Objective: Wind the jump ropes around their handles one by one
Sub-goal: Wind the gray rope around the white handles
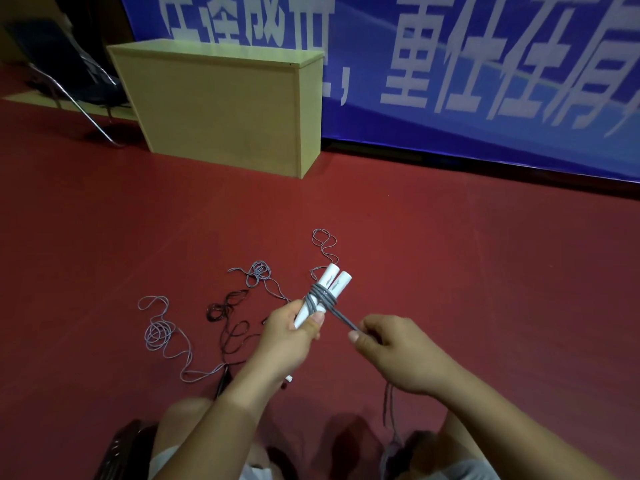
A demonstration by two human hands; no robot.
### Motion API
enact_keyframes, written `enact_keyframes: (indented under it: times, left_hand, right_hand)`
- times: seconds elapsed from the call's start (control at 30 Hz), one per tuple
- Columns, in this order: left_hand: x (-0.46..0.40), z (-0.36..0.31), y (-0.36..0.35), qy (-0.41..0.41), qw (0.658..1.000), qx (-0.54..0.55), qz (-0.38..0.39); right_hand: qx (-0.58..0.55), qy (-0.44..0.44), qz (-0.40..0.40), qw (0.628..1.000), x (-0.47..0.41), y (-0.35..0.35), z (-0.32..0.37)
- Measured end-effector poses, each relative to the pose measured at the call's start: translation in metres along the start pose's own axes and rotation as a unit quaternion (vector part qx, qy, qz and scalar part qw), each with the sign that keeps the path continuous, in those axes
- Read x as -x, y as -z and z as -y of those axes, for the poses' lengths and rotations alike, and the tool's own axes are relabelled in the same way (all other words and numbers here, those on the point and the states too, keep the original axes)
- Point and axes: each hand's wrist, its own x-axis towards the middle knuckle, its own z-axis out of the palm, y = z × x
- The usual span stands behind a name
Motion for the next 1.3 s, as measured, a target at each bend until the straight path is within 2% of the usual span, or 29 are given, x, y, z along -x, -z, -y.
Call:
enact_keyframes:
  times: [0.23, 0.43, 0.53, 0.6, 0.7, 0.77, 0.83, 0.9, 1.03, 1.17, 1.3]
  left_hand:
    - [0.002, -0.007, -0.003, -0.039, 0.989, -0.137, -0.025]
    - [0.010, -0.022, 0.002, -0.061, 0.945, -0.319, 0.045]
    - [0.012, -0.025, 0.001, -0.052, 0.934, -0.337, 0.104]
    - [0.014, -0.023, 0.002, -0.043, 0.937, -0.319, 0.135]
    - [0.018, -0.022, 0.005, -0.049, 0.937, -0.298, 0.175]
    - [0.019, -0.026, 0.008, -0.073, 0.938, -0.283, 0.188]
    - [0.021, -0.032, 0.012, -0.105, 0.940, -0.262, 0.193]
    - [0.024, -0.040, 0.016, -0.127, 0.934, -0.258, 0.213]
    - [0.031, -0.052, 0.023, -0.126, 0.920, -0.241, 0.284]
    - [0.034, -0.061, 0.024, -0.130, 0.912, -0.208, 0.329]
    - [0.033, -0.063, 0.025, -0.127, 0.914, -0.174, 0.343]
  right_hand:
    - [0.075, 0.095, 0.003, 0.993, 0.008, -0.004, 0.011]
    - [0.117, 0.140, 0.024, 0.983, 0.009, 0.002, 0.012]
    - [0.172, 0.178, 0.012, 0.969, 0.003, 0.007, 0.010]
    - [0.213, 0.201, -0.023, 0.956, -0.001, 0.013, 0.012]
    - [0.232, 0.175, -0.089, 0.953, -0.006, 0.026, 0.017]
    - [0.174, 0.126, -0.109, 0.970, -0.009, 0.035, 0.019]
    - [0.008, 0.063, -0.107, 0.992, -0.012, 0.042, 0.020]
    - [-0.140, 0.000, -0.085, 0.987, -0.014, 0.047, 0.023]
    - [-0.209, -0.019, -0.011, 0.978, -0.015, 0.053, 0.022]
    - [-0.320, -0.044, 0.050, 0.945, -0.017, 0.053, 0.013]
    - [-0.475, -0.086, 0.093, 0.871, -0.017, 0.044, 0.001]
